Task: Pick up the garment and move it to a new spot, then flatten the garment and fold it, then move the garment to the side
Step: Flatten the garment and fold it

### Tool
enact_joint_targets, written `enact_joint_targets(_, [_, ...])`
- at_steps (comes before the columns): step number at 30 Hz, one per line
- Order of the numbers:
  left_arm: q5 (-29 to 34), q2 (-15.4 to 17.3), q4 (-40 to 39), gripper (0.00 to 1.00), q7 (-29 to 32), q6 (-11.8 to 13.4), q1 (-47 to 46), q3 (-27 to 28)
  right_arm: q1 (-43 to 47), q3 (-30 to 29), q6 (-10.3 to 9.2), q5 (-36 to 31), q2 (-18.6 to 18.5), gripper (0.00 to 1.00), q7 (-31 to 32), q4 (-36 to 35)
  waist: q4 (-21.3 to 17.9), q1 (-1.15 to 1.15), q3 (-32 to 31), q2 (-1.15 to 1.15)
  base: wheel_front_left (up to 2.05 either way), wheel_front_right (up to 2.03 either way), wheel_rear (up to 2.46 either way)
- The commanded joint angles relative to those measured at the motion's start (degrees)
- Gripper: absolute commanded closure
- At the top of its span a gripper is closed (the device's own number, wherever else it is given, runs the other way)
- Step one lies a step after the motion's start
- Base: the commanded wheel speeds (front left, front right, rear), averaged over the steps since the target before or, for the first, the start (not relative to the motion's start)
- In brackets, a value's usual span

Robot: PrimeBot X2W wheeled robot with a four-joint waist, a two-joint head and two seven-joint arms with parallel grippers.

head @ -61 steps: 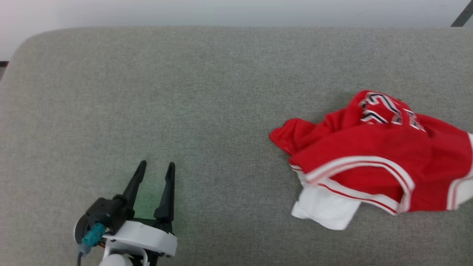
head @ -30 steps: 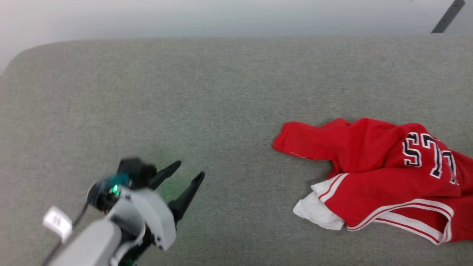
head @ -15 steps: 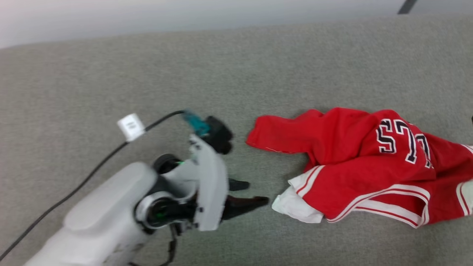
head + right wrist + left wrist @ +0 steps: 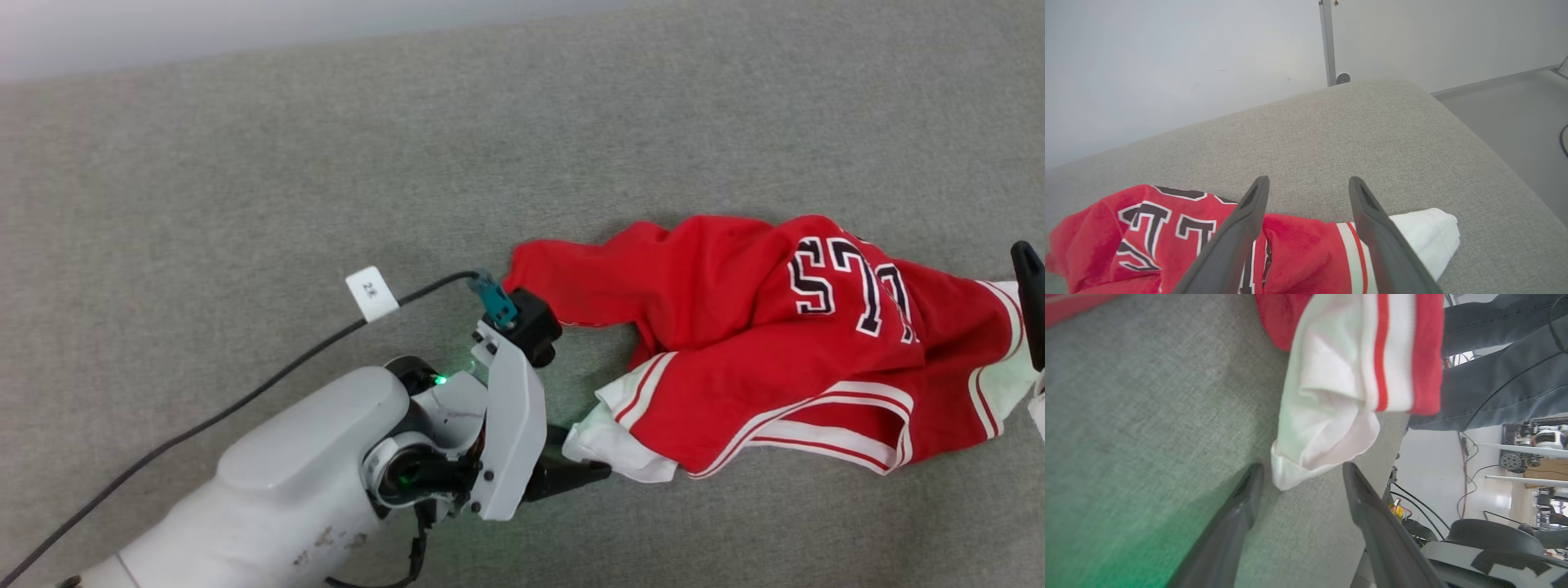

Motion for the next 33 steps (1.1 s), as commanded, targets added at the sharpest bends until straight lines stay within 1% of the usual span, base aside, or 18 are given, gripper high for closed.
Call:
enact_joint_targets(1, [-1.83,-0.42,1.72,0.0,-0.56,0.15,0.2,-0.73,-0.86,0.3,-0.04,0.47,0.08,0.0,-0.47,0.35,-0.7,0.0,0.54,0.0,0.0,0.0,0.0])
enact_joint_targets(4, [-3.85,-0.94,2.85,0.0,-1.49,0.15,-0.64,-1.19,-0.8,0.52,-0.04,0.71,0.19,0.0,-0.84,0.76,-1.06,0.0,0.78,0.0,0.0,0.0,0.0])
enact_joint_targets(5, [-4.26,-0.96,3.11,0.07,-1.63,0.15,-0.81,-1.54,-0.74,0.61,-0.04,0.67,0.23,0.0,-0.97,0.9,-1.13,0.0,0.81,0.0,0.0,0.0,0.0])
enact_joint_targets(7, [-5.04,-1.05,3.38,0.6,-2.21,0.15,-1.18,-2.23,-0.64,0.75,-0.04,0.72,0.3,0.0,-1.2,1.09,-1.2,0.0,0.82,0.0,0.0,0.0,0.0])
enact_joint_targets(8, [-5.69,-1.21,3.56,1.0,-2.56,0.14,-1.28,-2.35,-0.57,0.82,-0.04,0.76,0.36,0.0,-1.33,1.19,-1.19,0.0,0.78,0.0,0.0,0.0,0.0])
enact_joint_targets(12, [-6.17,-1.11,3.7,1.0,-4.2,0.13,-2.29,-2.86,-0.25,0.9,-0.04,0.72,0.43,0.0,-1.49,1.54,-0.91,0.0,0.33,0.0,0.0,0.0,0.0])
enact_joint_targets(15, [-3.7,1.18,3.8,1.0,-7.62,0.13,-4.5,-3.66,0.02,1.24,-0.04,0.68,0.5,0.0,-1.56,1.54,-0.37,0.0,-0.46,0.0,0.0,0.0,0.0])
enact_joint_targets(18, [0.11,4.14,4.37,1.0,-13.99,0.13,-7.63,-3.68,0.59,1.56,-0.04,0.42,0.51,0.0,-1.6,1.42,0.46,0.0,-1.59,0.0,0.0,0.0,0.0])
enact_joint_targets(21, [4.2,8.01,5.32,1.0,-21.1,0.13,-10.87,-3.97,0.97,2.01,-0.04,0.21,0.62,0.0,-1.47,1.29,1.41,0.0,-2.9,0.0,0.0,0.0,0.0])
enact_joint_targets(24, [6.71,11.09,5.55,1.0,-27.3,0.13,-13.31,-4.47,1.83,2.2,-0.04,0.04,0.6,0.0,-1.23,1.19,2.42,0.0,-4.19,0.0,0.0,0.0,0.0])
enact_joint_targets(25, [9.2,13.09,5.44,1.0,-31.56,0.13,-14.6,-5.12,2.01,2.23,-0.04,-0.02,0.58,0.0,-1.1,1.04,3.05,0.0,-4.94,0.0,0.0,0.0,0.0])
enact_joint_targets(26, [10.48,14.12,5.52,1.0,-33.98,0.13,-14.86,-5.31,2.12,2.22,-0.04,-0.03,0.53,0.0,-1.0,0.85,3.35,0.0,-5.3,0.0,0.0,0.0,0.0])
enact_joint_targets(27, [10.48,14.12,5.52,1.0,-33.98,0.13,-14.86,-5.31,2.12,2.22,-0.04,-0.03,0.53,0.0,-1.0,0.85,3.35,0.0,-5.3,0.0,0.0,0.0,0.0])
enact_joint_targets(31, [13.96,17.5,6.94,1.0,-42.38,0.14,-13.19,-5.27,3.14,2.04,-0.04,-0.13,0.66,0.0,-0.41,0.17,4.37,0.0,-6.29,0.0,0.0,0.0,0.0])
enact_joint_targets(33, [14.63,17.97,8.24,1.0,-44.4,0.8,-10.53,-6.11,3.44,1.79,-0.04,-0.16,0.61,0.0,-0.08,-0.36,4.87,0.0,-6.54,0.0,0.0,0.0,0.0])
